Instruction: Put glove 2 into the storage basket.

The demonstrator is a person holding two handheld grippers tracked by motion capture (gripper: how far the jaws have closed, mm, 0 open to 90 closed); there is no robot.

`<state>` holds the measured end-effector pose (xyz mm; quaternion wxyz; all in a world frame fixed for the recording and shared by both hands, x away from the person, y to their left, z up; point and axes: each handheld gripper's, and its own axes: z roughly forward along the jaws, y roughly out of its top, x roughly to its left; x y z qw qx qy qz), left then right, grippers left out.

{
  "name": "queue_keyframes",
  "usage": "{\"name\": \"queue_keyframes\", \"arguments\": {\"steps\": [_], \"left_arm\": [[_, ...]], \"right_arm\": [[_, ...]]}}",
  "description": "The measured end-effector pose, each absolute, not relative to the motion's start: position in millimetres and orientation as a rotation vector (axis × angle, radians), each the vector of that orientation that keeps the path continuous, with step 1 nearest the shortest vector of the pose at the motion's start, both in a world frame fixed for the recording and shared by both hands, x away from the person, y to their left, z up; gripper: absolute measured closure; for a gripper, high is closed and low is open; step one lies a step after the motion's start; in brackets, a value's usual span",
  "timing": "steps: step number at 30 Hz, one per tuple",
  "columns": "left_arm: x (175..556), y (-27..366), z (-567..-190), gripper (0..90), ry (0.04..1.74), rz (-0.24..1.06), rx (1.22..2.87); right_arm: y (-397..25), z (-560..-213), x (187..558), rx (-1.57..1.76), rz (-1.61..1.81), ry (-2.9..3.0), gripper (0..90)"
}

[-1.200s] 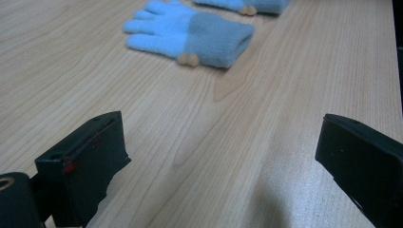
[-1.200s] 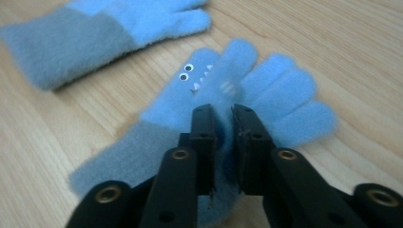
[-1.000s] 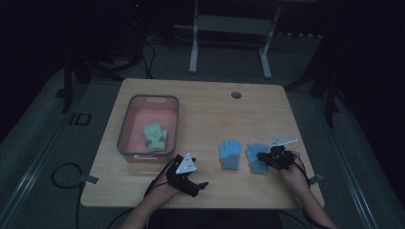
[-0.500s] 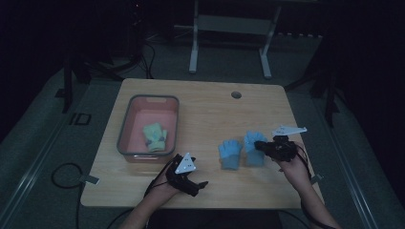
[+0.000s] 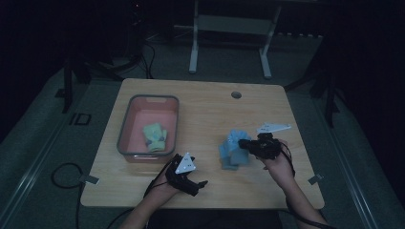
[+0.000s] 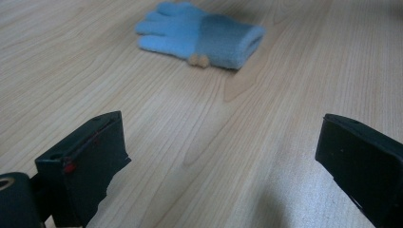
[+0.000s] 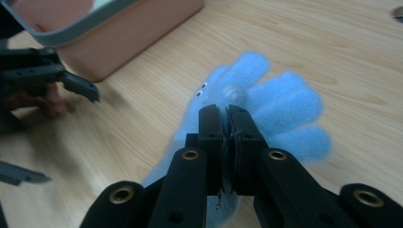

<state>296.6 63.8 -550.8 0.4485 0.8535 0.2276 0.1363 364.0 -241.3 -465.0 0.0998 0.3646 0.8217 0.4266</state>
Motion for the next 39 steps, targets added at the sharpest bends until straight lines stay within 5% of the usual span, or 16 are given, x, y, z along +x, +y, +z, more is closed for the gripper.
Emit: {"name": "queue_keyframes", "arguments": {"steps": [9, 39], "left_arm": [[293.8, 62.0, -549.1, 2.7, 0.556, 0.379, 2.094], [291.2, 58.3, -549.5, 2.7, 0.525, 0.416, 2.086]], "right_arm": [[-213.1, -482.6, 369.1, 1.064, 1.216, 2.487, 85.4], [-213.5, -535.1, 392.0, 1.152, 1.056, 2.551, 81.8]]}}
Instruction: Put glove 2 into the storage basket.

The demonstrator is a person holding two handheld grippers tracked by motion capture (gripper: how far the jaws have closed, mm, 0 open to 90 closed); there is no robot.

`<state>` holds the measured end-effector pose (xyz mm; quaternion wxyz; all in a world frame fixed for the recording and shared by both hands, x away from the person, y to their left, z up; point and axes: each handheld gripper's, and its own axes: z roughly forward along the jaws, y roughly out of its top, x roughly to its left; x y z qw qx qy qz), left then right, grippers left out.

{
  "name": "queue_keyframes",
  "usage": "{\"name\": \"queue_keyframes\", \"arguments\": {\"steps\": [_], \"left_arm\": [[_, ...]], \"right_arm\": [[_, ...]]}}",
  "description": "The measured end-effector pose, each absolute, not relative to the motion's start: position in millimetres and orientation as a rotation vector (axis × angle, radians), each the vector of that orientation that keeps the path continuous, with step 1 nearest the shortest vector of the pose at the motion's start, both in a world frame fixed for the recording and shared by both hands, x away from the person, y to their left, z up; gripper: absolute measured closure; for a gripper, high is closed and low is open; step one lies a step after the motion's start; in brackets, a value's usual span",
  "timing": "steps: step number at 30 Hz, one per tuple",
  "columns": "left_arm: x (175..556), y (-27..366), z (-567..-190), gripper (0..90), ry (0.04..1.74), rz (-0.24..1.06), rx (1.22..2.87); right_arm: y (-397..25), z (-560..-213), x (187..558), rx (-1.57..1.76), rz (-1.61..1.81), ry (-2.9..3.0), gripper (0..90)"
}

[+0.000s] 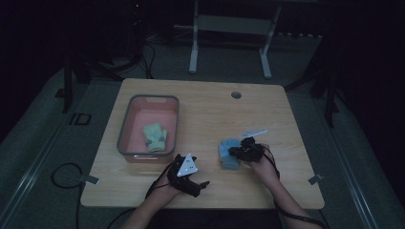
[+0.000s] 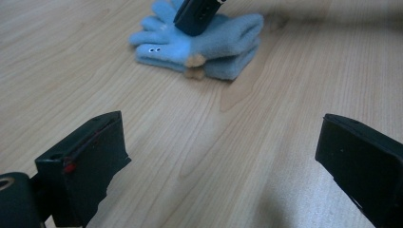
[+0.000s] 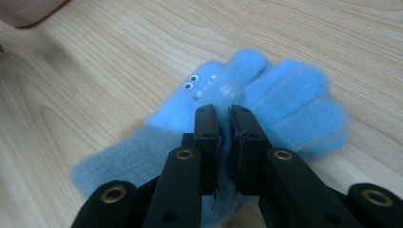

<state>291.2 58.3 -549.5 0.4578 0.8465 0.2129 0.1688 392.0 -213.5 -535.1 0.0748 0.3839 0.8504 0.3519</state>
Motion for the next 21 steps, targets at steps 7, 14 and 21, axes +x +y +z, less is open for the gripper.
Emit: {"name": "queue_keyframes", "arguments": {"steps": [7, 14, 21], "left_arm": [[291.0, 59.6, -547.2, 2.8, 0.525, 0.417, 2.06], [286.1, 49.8, -540.0, 5.5, 0.584, 0.362, 2.131], [282.1, 42.4, -542.1, 5.5, 0.534, 0.389, 2.171]], "right_arm": [[-215.4, -531.3, 392.9, 1.141, 1.052, 2.548, 71.9], [-223.0, -519.4, 384.9, 1.1, 1.059, 2.541, 83.9], [-219.5, -522.5, 370.4, 1.059, 1.04, 2.594, 90.0]]}}
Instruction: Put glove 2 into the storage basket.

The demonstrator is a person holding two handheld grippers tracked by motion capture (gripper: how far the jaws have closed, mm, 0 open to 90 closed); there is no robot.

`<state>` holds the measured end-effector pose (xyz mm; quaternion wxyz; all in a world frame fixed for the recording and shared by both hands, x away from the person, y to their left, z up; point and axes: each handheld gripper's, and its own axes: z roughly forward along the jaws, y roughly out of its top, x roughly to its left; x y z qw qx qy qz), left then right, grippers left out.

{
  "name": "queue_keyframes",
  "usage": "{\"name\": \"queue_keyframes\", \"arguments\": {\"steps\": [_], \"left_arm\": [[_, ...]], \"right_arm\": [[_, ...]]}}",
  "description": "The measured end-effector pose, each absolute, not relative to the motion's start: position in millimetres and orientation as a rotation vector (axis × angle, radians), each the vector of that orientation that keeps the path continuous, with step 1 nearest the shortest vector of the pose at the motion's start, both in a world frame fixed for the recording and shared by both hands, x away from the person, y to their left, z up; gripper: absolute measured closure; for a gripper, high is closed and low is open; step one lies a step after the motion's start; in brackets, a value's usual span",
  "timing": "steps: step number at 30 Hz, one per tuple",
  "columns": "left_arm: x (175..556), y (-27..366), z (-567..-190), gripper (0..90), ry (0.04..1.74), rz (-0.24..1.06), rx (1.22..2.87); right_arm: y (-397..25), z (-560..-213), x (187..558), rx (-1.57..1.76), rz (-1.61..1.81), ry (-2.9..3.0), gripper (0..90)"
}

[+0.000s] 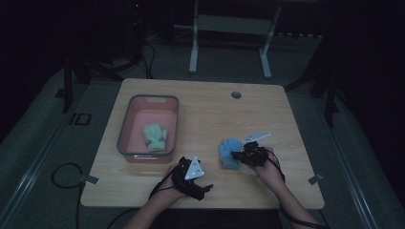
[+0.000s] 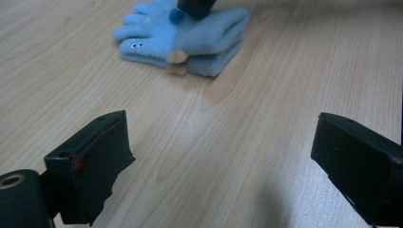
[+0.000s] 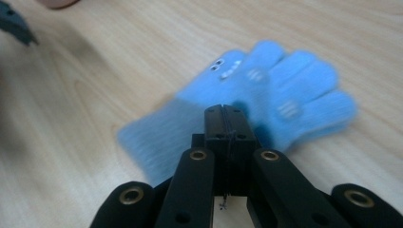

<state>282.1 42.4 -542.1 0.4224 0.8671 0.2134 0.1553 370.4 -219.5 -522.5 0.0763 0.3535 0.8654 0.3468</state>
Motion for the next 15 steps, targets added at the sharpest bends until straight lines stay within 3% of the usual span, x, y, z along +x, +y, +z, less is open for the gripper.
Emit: {"name": "queue_keyframes", "arguments": {"steps": [15], "left_arm": [[285.1, 44.9, -542.8, 5.5, 0.537, 0.353, 2.159]], "right_arm": [[-222.4, -537.2, 389.4, 0.808, 1.018, 2.74, 90.0]]}}
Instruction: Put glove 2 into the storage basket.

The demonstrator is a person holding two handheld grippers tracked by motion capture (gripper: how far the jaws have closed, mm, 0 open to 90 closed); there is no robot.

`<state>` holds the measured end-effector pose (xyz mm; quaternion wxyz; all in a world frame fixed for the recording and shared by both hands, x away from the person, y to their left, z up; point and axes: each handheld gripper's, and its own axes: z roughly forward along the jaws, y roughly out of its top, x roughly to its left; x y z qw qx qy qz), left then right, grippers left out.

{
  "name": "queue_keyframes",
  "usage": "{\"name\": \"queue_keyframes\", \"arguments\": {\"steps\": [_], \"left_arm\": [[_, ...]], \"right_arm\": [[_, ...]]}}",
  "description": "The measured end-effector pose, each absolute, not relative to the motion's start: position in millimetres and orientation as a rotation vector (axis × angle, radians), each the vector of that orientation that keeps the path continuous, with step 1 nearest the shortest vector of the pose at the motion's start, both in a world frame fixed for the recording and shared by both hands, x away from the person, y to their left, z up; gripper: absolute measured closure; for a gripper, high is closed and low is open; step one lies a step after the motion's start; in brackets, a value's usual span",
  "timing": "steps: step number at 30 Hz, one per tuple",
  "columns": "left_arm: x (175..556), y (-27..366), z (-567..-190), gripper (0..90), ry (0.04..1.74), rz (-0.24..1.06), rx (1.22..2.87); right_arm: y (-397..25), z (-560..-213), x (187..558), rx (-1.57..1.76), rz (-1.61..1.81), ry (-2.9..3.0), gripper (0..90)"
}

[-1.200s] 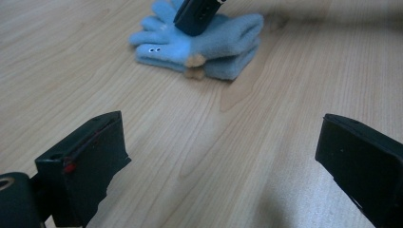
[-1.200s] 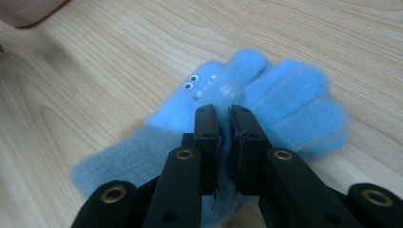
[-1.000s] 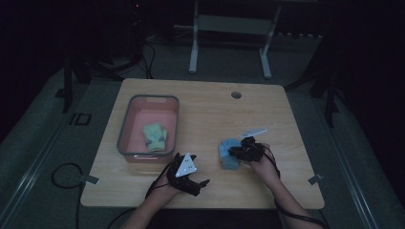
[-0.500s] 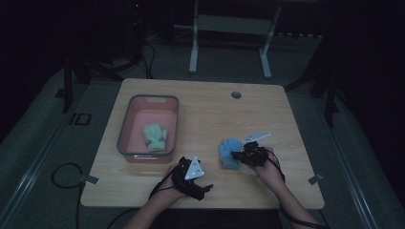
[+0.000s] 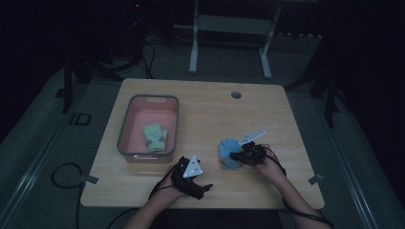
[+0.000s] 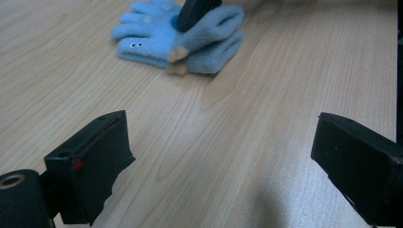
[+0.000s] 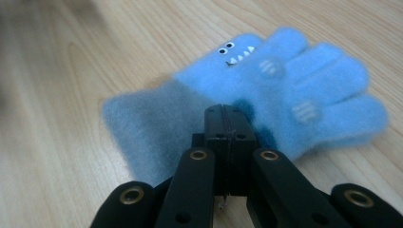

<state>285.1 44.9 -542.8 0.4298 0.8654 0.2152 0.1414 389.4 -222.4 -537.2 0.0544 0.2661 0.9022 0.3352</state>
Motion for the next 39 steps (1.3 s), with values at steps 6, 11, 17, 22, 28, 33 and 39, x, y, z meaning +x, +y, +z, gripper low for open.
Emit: {"name": "queue_keyframes", "arguments": {"steps": [6, 11, 17, 22, 28, 33, 39], "left_arm": [[285.6, 43.5, -543.9, 5.5, 0.536, 0.346, 2.162], [285.2, 43.7, -542.9, 5.5, 0.538, 0.345, 2.162], [286.4, 46.2, -541.7, 5.5, 0.538, 0.334, 2.155], [288.6, 45.2, -540.4, 5.5, 0.528, 0.313, 2.143], [293.3, 44.1, -537.9, 5.5, 0.523, 0.276, 2.134], [296.9, 42.5, -536.5, 5.5, 0.519, 0.272, 2.129], [302.1, 37.7, -533.9, 5.5, 0.498, 0.268, 2.134]], "right_arm": [[-219.6, -538.0, 399.6, 0.705, 1.042, 2.808, 90.0], [-211.5, -537.2, 406.1, 0.686, 1.036, 2.835, 90.0], [-217.2, -525.1, 400.8, 0.753, 1.067, 2.77, 70.5], [-228.7, -516.6, 397.8, 0.85, 1.132, 2.661, 49.5], [-244.0, -515.5, 397.3, 1.007, 1.269, 2.576, 23.1], [-250.6, -514.6, 397.7, 0.984, 1.221, 2.539, 15.1], [-260.4, -512.7, 403.7, 1.04, 1.241, 2.532, 15.2]]}}
